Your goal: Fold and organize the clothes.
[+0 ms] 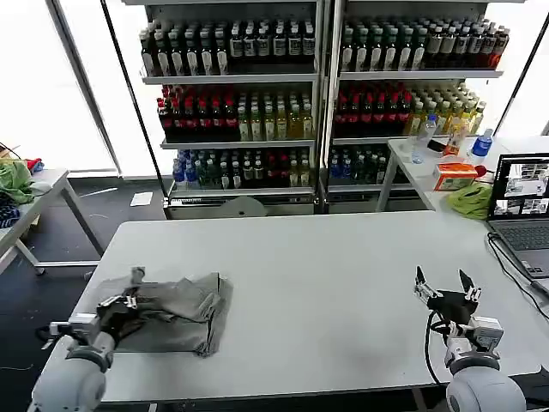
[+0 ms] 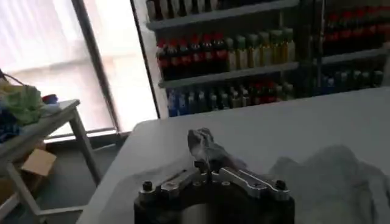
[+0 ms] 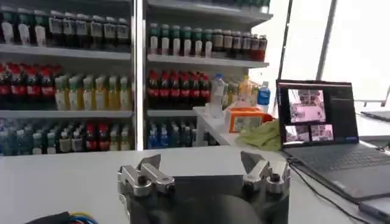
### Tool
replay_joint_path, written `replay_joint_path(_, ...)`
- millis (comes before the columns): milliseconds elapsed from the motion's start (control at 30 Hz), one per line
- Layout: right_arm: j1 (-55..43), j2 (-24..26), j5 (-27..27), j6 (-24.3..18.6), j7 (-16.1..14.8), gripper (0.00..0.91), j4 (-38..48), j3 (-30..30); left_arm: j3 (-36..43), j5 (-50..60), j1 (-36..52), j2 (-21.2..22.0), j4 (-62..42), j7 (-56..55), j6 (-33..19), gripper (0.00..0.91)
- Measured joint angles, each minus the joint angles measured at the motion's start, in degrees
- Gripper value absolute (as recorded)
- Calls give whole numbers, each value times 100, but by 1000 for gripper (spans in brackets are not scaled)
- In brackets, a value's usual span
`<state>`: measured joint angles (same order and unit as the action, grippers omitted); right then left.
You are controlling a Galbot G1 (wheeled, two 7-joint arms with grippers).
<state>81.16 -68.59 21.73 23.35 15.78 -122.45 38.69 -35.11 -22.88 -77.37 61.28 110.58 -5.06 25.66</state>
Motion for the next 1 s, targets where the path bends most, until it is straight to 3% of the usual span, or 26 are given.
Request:
replay_joint_path(767, 282, -144, -101, -63, -6, 907, -21, 36, 1514, 188, 307, 418, 571, -168, 415, 10)
replay_joint_path(800, 283, -143, -102, -65, -9, 907, -20, 36, 1539, 196, 317, 431, 570, -162, 415, 756)
replay_joint_path(833, 283, -142, -102, -67, -11, 907, -19, 35, 1558, 209, 327, 447, 563, -153, 415, 907)
replay_joint_path(1000, 254, -131, -103, -73, -24, 907, 13, 14, 1645, 276, 384, 529, 440, -112, 368, 907)
